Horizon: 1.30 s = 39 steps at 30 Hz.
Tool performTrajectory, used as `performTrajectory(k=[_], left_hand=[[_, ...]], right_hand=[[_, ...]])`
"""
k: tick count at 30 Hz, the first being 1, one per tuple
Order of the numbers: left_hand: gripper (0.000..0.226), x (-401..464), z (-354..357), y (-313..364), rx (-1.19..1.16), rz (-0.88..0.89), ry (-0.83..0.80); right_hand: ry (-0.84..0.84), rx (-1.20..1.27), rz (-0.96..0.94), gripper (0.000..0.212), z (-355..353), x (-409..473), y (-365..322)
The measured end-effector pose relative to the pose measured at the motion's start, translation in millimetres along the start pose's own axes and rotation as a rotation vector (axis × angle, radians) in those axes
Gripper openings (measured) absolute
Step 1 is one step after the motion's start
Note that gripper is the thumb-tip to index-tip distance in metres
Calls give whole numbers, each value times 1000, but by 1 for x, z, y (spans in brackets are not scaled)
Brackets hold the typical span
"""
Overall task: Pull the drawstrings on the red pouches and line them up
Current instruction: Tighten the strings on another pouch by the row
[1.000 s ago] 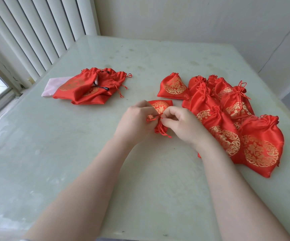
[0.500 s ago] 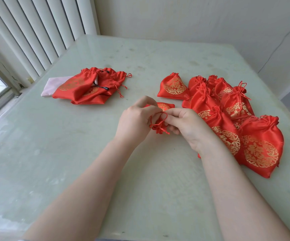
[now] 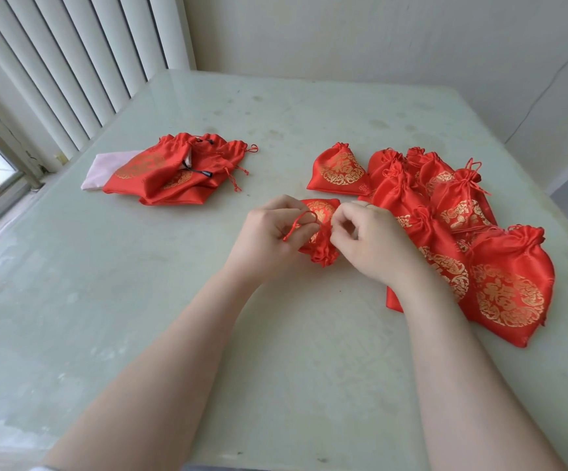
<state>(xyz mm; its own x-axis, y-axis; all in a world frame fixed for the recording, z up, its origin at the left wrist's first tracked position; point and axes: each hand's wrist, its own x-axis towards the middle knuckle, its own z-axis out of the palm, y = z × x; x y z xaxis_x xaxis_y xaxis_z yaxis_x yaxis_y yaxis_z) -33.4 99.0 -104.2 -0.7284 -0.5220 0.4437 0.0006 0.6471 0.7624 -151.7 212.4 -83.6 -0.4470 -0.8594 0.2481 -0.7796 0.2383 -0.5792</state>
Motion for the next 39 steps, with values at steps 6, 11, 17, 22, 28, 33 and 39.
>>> performTrajectory(k=[6,11,17,22,28,33,39], left_hand=[[20,1,-3,7,-296,-267,1],[30,-1,5,16,-517,-456,15],[23,3,0,11,-750,-676,52],[26,2,1,12,-521,-679,0],[32,7,-13,12,-380,-646,-3],[23,8,-33,10,-694,-722,-83],[23,3,-42,0,-475,-708,-278]], right_hand=[[24,769,414,31,-4,4,-5],[68,1340,571,37,-3,6,-6],[88,1570,692,39,-1,8,-9],[155,1147,681,39,1,11,-5],[152,720,438,42,6,6,-10],[82,664,394,42,4,7,-7],[136,470,327,43,9,8,7]])
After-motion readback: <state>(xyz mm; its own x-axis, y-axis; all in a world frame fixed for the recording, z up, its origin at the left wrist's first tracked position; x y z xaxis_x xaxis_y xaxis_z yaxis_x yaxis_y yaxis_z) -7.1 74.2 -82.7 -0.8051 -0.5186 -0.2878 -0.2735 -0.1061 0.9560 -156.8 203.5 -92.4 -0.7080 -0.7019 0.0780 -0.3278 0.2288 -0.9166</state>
